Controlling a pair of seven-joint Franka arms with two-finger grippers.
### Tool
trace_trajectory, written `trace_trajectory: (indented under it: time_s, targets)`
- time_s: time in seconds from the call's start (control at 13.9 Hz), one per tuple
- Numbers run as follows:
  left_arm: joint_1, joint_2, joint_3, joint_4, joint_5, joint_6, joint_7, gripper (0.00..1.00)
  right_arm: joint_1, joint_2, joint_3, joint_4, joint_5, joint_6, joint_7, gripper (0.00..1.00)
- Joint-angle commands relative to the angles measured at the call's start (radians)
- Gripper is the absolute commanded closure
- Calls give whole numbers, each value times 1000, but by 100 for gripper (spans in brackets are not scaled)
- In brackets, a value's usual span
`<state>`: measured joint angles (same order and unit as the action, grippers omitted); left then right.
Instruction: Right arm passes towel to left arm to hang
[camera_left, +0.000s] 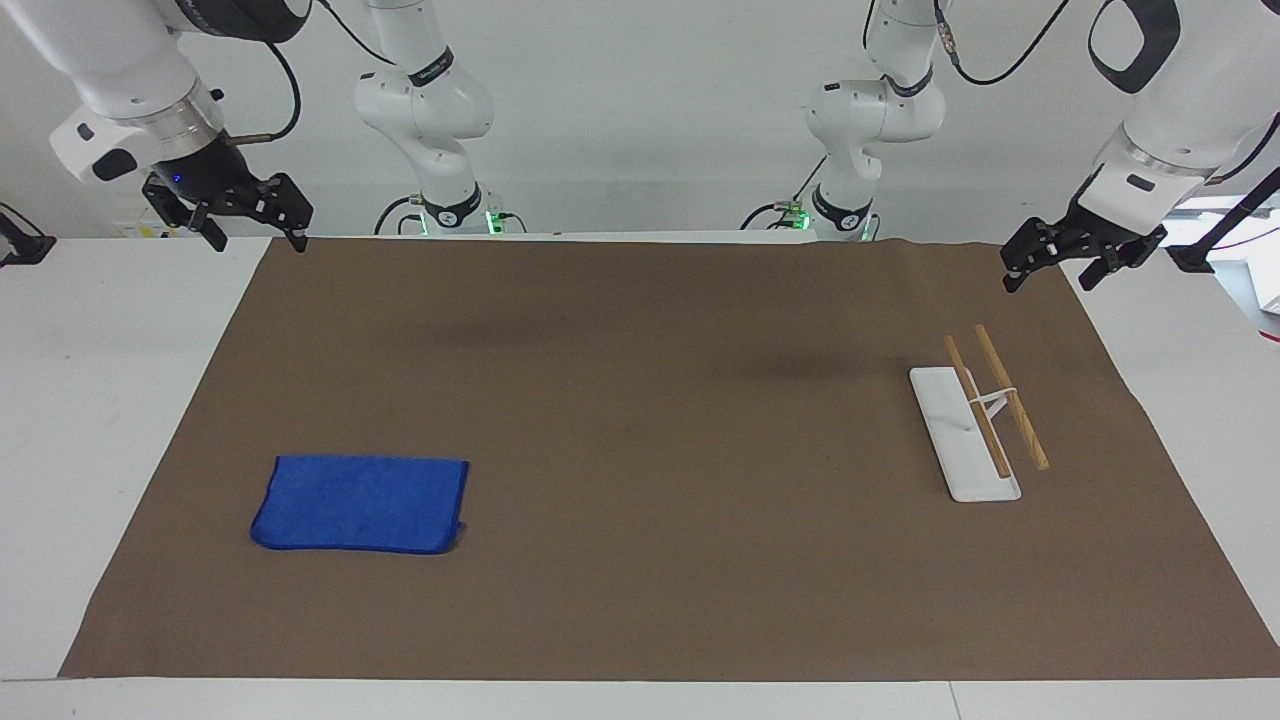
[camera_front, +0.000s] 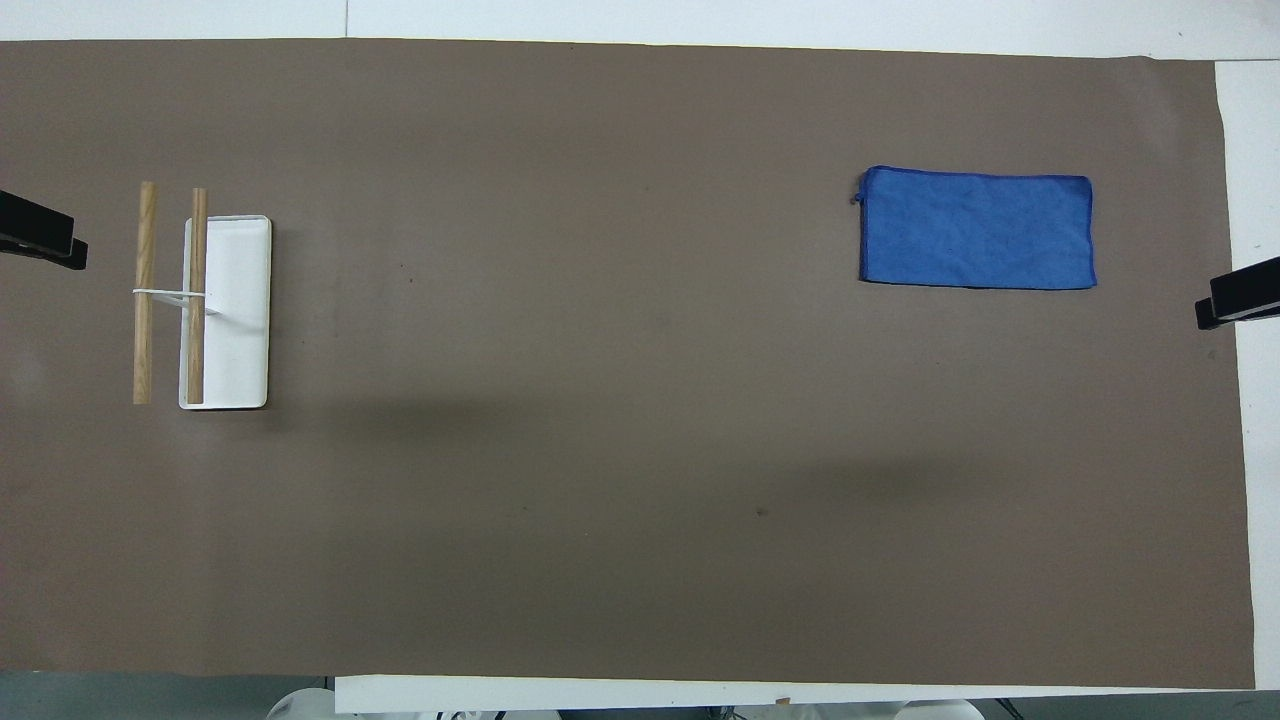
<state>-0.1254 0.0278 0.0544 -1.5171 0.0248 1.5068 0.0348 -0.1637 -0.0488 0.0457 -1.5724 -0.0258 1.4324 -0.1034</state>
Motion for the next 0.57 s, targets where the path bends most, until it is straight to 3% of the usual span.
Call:
trace_trajectory:
  time_s: [0.0,0.5]
  targets:
    - [-5,-17,7,-14,3,-10,4,0,-11,0,6,-3,3,14,-19,0]
    - [-5,-17,7,-14,3,-10,4,0,-19,-11,3,-21,6,-15,-35,0]
